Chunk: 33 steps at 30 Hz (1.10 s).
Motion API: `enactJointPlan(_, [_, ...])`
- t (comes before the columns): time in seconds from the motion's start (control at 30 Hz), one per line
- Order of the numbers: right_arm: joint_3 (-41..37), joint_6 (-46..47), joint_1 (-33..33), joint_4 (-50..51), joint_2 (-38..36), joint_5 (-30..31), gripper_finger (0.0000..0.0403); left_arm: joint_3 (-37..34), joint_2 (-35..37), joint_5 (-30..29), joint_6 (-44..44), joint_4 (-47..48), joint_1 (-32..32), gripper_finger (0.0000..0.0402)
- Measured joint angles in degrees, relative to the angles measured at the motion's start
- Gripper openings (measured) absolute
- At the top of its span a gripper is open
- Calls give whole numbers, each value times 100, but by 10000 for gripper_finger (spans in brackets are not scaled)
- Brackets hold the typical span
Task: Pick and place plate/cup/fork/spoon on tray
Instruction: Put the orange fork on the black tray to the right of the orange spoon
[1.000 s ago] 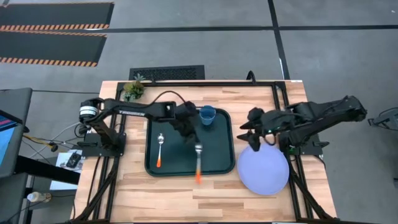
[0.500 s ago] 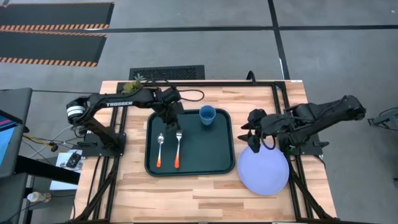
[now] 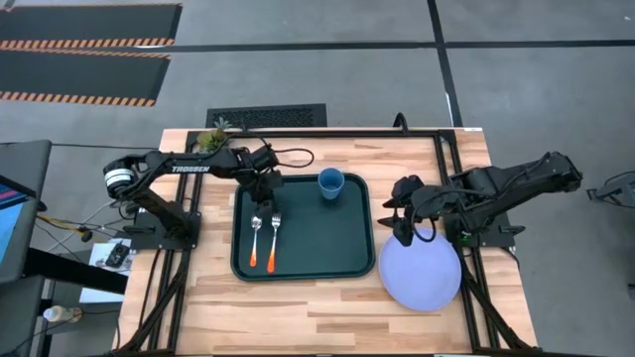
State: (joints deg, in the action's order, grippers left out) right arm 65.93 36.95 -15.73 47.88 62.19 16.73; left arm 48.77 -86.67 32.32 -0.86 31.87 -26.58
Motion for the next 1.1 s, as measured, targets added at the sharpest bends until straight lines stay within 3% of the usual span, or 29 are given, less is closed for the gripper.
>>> enactJointPlan(0.43, [0,-11,0,8,0,2,269,-991,0,-55,776,-1401,-278,0])
enactJointPlan(1.1, [0,-7,0,5,0,7,269,-1093,-2,-649,1438,-1507,-205,4])
